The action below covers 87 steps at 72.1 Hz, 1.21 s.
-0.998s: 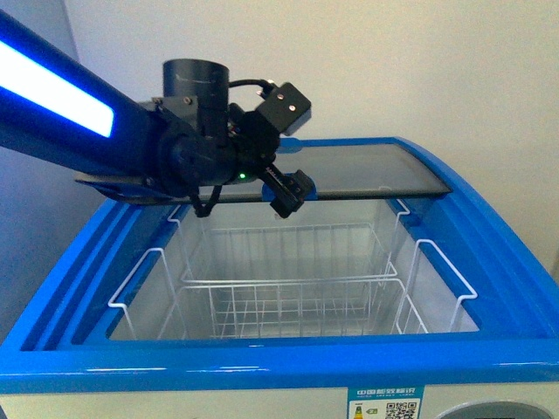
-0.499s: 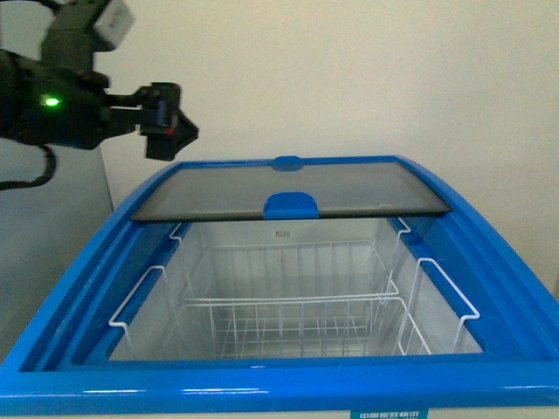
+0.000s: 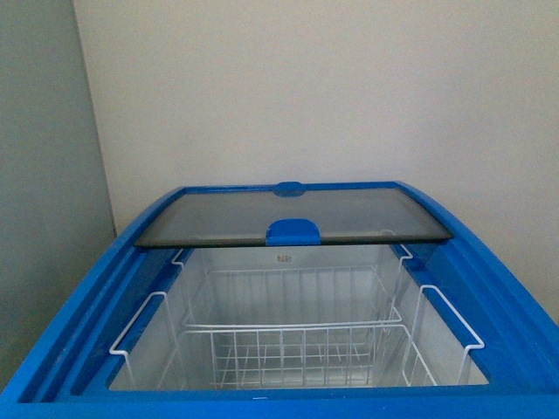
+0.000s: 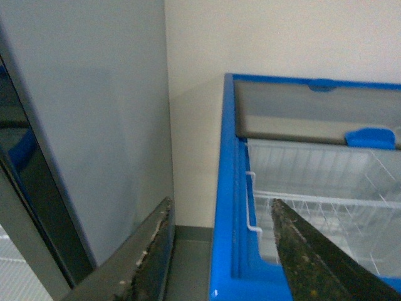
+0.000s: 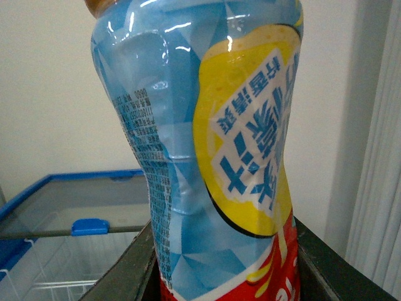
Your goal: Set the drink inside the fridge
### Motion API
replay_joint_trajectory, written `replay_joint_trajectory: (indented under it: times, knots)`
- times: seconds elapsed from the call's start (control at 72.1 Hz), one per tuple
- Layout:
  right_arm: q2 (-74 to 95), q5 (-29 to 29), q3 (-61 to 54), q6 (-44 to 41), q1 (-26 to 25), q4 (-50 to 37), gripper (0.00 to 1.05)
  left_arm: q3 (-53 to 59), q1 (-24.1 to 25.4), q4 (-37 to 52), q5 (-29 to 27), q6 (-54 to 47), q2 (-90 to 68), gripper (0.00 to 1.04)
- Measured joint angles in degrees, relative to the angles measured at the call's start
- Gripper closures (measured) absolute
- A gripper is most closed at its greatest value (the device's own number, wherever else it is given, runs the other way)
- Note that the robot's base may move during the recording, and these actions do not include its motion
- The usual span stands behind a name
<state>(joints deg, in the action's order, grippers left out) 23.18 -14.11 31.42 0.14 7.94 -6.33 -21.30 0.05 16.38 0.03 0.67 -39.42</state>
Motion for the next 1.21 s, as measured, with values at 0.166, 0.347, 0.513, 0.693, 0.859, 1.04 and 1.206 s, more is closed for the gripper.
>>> replay_joint_trajectory:
  times: [0.166, 0.347, 0.513, 0.693, 0.859, 1.04, 1.206]
  knots:
    - [1.79, -1.46, 6.03, 5.55, 0.33, 15.93, 0.64, 5.92, -0.09, 0.63, -0.02, -0.02, 7.06, 0.86]
    - [3.56, 10.78, 8.41, 9.53, -8.00, 22.56, 0.64, 10.36, -0.09, 0.92, -0.02, -0.17, 10.43, 1.02]
    - [11.56, 25.20, 11.58, 8.00, -17.70, 17.84, 0.64, 13.09, -0.09, 0.90, -0.04, -0.20, 13.70, 1.02]
    - [25.55, 38.53, 18.01, -0.48, -22.32, 16.83, 0.64, 15.26, -0.09, 0.24, -0.04, -0.20, 16.96, 1.02]
    - [39.60, 41.40, 22.71, -17.86, -21.92, 19.06, 0.64, 16.85, -0.09, -1.11, -0.02, -0.20, 19.71, 1.02]
    - [51.41, 38.40, 26.23, -40.48, -19.67, 21.09, 0.64, 17.99, -0.09, -2.73, -0.02, -0.20, 22.45, 1.02]
    - [58.82, 36.00, 31.47, -57.96, -14.45, 19.52, 0.64, 18.78, -0.09, -4.44, -0.04, -0.20, 25.00, 1.02]
